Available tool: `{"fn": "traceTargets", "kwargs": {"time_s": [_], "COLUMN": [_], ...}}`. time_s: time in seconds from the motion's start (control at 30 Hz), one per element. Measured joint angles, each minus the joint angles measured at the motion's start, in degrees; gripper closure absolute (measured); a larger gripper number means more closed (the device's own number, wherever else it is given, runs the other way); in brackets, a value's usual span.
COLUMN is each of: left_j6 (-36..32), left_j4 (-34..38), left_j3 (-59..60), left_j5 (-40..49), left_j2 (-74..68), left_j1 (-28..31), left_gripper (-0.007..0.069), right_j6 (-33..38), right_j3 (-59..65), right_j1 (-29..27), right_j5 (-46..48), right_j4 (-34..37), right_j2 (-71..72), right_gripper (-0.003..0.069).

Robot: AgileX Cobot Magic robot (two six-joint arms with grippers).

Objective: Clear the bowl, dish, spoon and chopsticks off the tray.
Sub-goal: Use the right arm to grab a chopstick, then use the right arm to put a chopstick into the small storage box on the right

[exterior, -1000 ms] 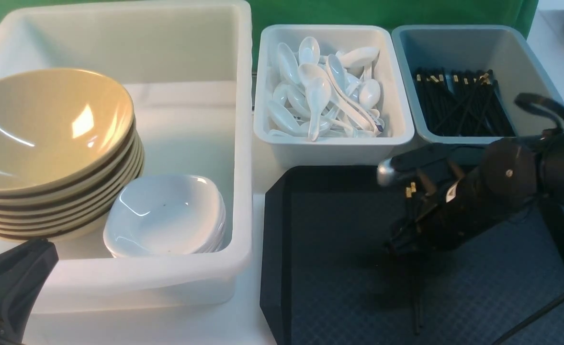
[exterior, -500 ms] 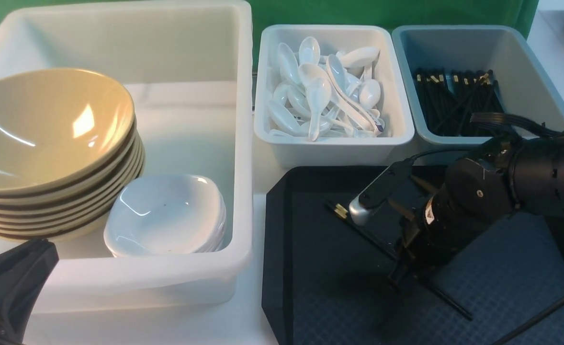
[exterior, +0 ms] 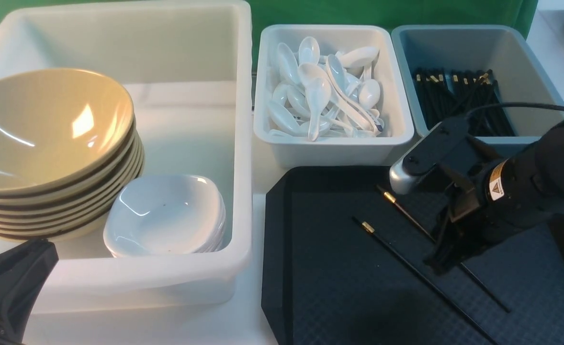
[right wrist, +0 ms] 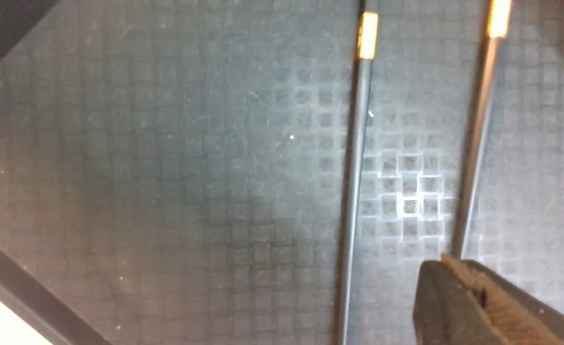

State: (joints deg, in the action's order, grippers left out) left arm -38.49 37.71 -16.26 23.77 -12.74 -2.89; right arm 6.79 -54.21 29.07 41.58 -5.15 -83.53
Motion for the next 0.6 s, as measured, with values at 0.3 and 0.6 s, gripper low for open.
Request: {"fn": "traceTargets", "kwargs": {"time_s": [0.3,0.6], "left_j6": [0.0,0.0], "left_j4": [0.0,0.0], "left_j3": [0.0,0.0], "left_j5": [0.05,0.0], "left_j2": [0.0,0.0], "left_j1": [0.0,0.0], "left_gripper": [0.0629,0.0629], "right_j6": [4.28,8.68], "right_j3": [0.0,-0.84], "right_j1": [-4.08,-2.69], "right_j5": [-4.7,-10.51], "right_j4": [11.9,12.63], "right_j2": [-11.58,-18.1], "right_gripper": [0.0415,0.0458]}}
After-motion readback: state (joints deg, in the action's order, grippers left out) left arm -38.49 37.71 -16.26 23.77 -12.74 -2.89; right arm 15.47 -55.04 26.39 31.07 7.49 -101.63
